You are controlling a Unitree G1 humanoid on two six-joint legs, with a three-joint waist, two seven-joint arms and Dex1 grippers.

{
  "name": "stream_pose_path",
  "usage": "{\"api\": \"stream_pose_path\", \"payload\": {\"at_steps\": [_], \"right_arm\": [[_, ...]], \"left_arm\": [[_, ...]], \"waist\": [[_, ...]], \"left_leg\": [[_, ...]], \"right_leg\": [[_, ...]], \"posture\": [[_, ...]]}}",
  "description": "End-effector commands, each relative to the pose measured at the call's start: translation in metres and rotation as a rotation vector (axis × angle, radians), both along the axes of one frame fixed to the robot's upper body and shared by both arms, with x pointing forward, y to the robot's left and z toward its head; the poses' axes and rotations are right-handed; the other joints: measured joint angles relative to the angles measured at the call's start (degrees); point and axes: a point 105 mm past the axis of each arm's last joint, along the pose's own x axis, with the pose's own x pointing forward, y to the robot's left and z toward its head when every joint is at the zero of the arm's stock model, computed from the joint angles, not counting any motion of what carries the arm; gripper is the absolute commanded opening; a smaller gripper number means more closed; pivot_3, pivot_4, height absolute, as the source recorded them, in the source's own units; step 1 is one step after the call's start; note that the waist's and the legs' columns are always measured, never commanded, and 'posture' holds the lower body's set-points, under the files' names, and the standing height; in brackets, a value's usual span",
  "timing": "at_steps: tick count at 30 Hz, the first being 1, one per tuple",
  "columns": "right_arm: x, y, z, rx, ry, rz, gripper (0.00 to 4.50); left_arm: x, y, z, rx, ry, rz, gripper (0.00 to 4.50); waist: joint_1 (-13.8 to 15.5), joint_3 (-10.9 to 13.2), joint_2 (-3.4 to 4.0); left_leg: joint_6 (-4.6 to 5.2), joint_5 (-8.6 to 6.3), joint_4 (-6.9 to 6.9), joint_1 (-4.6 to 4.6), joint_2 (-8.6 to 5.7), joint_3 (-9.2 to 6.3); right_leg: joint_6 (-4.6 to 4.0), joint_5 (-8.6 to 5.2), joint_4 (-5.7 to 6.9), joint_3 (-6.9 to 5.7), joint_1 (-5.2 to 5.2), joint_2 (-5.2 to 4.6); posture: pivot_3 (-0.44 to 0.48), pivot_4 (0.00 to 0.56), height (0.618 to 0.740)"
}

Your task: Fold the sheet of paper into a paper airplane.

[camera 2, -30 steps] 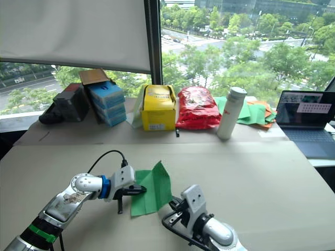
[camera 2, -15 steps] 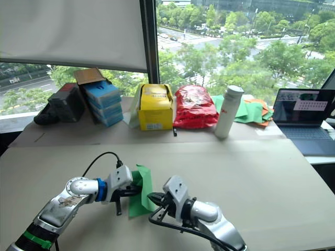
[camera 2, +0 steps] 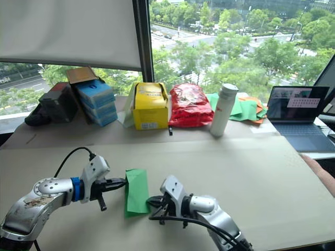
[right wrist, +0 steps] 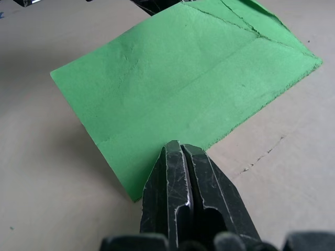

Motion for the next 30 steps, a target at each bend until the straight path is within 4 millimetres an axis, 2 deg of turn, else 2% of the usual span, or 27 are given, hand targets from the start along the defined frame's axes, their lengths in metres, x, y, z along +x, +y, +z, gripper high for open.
{"api": "stream_pose_path", "payload": {"at_steps": [1,6,13,16,21,24,26,30], "right_arm": [[0.002,0.005,-0.005,-0.019,-0.005,0.007,0.05],[0.001,0.001,-0.015,-0.072,0.006,0.012,0.05],[0.002,0.001,-0.017,-0.079,0.007,-0.001,0.05],[0.004,0.0,-0.017,-0.077,0.008,-0.01,0.05],[0.004,-0.001,-0.017,-0.077,0.007,-0.014,0.05],[0.004,-0.002,-0.016,-0.077,0.007,-0.021,0.05],[0.003,-0.003,-0.015,-0.077,0.005,-0.022,0.05],[0.001,-0.005,-0.01,-0.072,-0.004,-0.021,0.05]], "left_arm": [[-0.003,-0.005,0.008,-0.009,-0.035,-0.015,0.0],[0.0,-0.019,0.045,-0.086,-0.103,-0.099,0.0],[0.0,-0.018,0.049,-0.125,-0.084,-0.108,0.0],[0.008,-0.006,0.055,-0.118,-0.105,-0.068,0.0],[0.001,-0.011,0.031,-0.13,-0.032,-0.089,0.0],[-0.001,-0.018,0.0,-0.139,0.022,-0.071,0.0],[-0.002,-0.022,-0.012,-0.141,0.04,-0.07,0.0],[-0.005,-0.017,-0.034,-0.082,0.069,-0.052,0.0]], "waist": [[0.0,0.0,0.0],[0.2,0.0,-0.18],[-0.1,0.0,-0.17],[0.0,0.0,-0.17],[-0.1,0.0,-0.17],[0.0,0.0,-0.17],[0.1,0.0,-0.18],[0.2,0.0,-0.18]], "left_leg": [[-0.03,0.01,-0.01,0.01,0.01,0.0],[-0.09,0.03,0.0,0.02,0.01,-0.04],[-0.26,-0.01,-0.15,0.16,0.02,-0.05],[-0.27,0.0,-0.14,0.18,0.01,-0.06],[-0.28,0.01,-0.18,0.24,0.01,-0.05],[-0.28,0.0,-0.2,0.27,0.01,-0.04],[-0.29,0.01,-0.24,0.29,0.01,-0.04],[-0.29,0.01,-0.27,0.23,0.01,-0.05]], "right_leg": [[-0.03,-0.01,0.02,0.0,-0.01,0.0],[-0.07,0.01,0.02,-0.02,0.0,-0.07],[-0.15,-0.02,0.02,0.02,0.01,-0.05],[-0.16,-0.02,0.02,0.02,0.03,-0.06],[-0.19,-0.03,0.01,0.03,0.04,-0.06],[-0.19,-0.03,0.02,0.04,0.06,-0.1],[-0.2,-0.03,0.02,0.05,0.06,-0.1],[-0.22,-0.03,0.01,0.06,-0.01,-0.13]], "posture": [[0.0,0.15,0.74],[0.0,0.15,0.74],[0.0,0.15,0.74],[0.0,0.15,0.74],[0.0,0.15,0.74],[0.0,0.15,0.74],[0.0,0.15,0.74],[0.0,0.15,0.74]]}}
